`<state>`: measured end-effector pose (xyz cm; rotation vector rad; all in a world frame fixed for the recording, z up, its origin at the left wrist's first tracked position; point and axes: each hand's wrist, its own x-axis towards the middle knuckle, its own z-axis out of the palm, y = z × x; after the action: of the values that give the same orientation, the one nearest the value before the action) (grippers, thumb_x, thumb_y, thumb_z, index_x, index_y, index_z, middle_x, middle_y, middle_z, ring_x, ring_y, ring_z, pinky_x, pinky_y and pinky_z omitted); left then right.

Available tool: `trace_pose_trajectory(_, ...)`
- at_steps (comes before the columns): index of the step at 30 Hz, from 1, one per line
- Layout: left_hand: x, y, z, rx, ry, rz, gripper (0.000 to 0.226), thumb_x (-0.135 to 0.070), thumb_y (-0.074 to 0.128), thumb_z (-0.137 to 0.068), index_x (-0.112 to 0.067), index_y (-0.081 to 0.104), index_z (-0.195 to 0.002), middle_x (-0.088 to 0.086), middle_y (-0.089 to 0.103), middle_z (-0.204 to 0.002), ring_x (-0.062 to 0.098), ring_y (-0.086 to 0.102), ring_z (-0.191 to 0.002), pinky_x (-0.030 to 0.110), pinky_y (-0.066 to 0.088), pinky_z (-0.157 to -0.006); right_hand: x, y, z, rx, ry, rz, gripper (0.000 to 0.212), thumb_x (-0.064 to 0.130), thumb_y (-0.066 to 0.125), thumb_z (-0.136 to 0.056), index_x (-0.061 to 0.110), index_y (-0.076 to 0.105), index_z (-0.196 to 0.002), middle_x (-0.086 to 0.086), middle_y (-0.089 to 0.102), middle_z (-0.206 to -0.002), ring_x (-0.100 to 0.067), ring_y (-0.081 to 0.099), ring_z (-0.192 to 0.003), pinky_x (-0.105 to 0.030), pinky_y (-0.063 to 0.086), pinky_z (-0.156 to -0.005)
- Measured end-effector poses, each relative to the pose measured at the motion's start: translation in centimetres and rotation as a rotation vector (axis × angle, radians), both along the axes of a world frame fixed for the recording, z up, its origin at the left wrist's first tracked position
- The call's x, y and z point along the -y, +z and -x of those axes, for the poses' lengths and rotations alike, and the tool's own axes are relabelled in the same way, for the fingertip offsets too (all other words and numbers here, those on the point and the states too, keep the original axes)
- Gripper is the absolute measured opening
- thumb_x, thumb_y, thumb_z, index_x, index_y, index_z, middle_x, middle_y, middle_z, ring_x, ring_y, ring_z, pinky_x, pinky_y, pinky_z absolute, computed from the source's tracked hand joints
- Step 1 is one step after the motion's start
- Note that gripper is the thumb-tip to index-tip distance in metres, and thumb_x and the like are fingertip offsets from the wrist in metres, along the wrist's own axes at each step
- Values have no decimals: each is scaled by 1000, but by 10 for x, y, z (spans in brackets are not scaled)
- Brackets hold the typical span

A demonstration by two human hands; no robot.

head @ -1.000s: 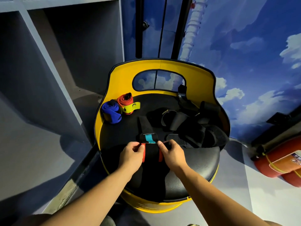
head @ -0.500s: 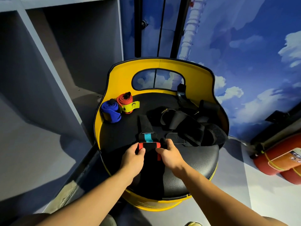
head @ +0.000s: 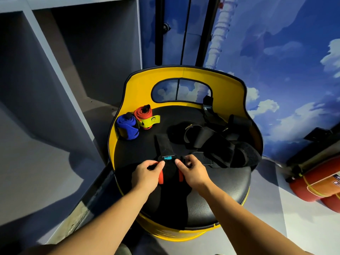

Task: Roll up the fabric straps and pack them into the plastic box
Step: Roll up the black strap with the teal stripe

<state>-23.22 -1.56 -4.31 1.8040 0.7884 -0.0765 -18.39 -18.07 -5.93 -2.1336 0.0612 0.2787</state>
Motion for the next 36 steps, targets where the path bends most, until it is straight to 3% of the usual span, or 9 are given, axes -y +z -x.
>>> trace_pose_trajectory(4,0,6,-9,-80,25,113,28,-50,71,-88,-27,67,-103,-2,61,-93,20,65,-78,43,64,-70,-2,-6,-12,-95,-1,-64,37,59,68,-85,23,59,-88,8,64,-84,-13,63,-79,-33,54,-74)
trace_pose_trajectory(7,-2,9,-10,-131,42,309,34,-38,74,-89,-18,66,-115,5,62,-116,26,62,-105,43,63,-77,-2,-7,-13,-181,-8,-115,43,62,69,-78,22,63,-94,1,70,-92,-21,70,-89,-43,61,-83)
trace_pose_trajectory(10,-11,13,-9,-123,10,513,27,-21,78,-86,-15,69,-111,10,64,-124,28,60,-117,40,59,-81,0,-1,-16,-313,-65,-292,35,43,74,-87,11,65,-100,-14,72,-102,-28,72,-90,-51,61,-80)
trace_pose_trajectory(14,-24,21,-9,-166,-54,677,48,-19,88,-76,-9,68,-118,16,65,-127,32,61,-118,41,61,-83,1,15,-16,-421,-96,-429,50,40,74,-88,-1,64,-115,-16,70,-110,-27,70,-99,-48,60,-86)
trace_pose_trajectory(18,-30,31,-10,-184,-84,780,38,-16,77,-85,-8,68,-121,13,72,-116,23,66,-105,35,51,-94,0,25,-8,-505,-52,-514,68,54,83,-67,2,69,-108,-13,71,-99,-30,68,-90,-44,56,-89)
trace_pose_trajectory(21,-28,41,-14,-119,-141,704,38,-9,73,-86,-12,64,-124,15,69,-121,30,65,-113,55,47,-105,3,38,-8,-467,-53,-619,27,37,78,-82,20,57,-87,-3,64,-74,-18,60,-64,-32,47,-65)
trace_pose_trajectory(24,-28,56,-19,10,-199,588,54,-1,75,-83,-21,57,-130,12,66,-125,34,64,-115,60,49,-100,9,57,-13,-391,-56,-814,22,5,69,-90,15,51,-97,-11,68,-82,-23,67,-72,-38,58,-64)
trace_pose_trajectory(30,-19,81,-23,229,-309,541,68,8,76,-80,-23,52,-136,4,66,-125,22,72,-105,43,61,-84,25,86,-19,-221,5,-834,29,-6,61,-92,14,55,-112,-3,74,-95,-19,71,-84,-35,56,-67)
trace_pose_trajectory(36,-15,78,-33,294,-362,441,67,14,74,-78,-29,54,-125,-1,64,-130,23,69,-110,43,59,-89,36,96,-31,-205,-9,-788,67,5,77,-70,23,57,-131,-9,73,-117,-29,67,-108,-51,48,-99)
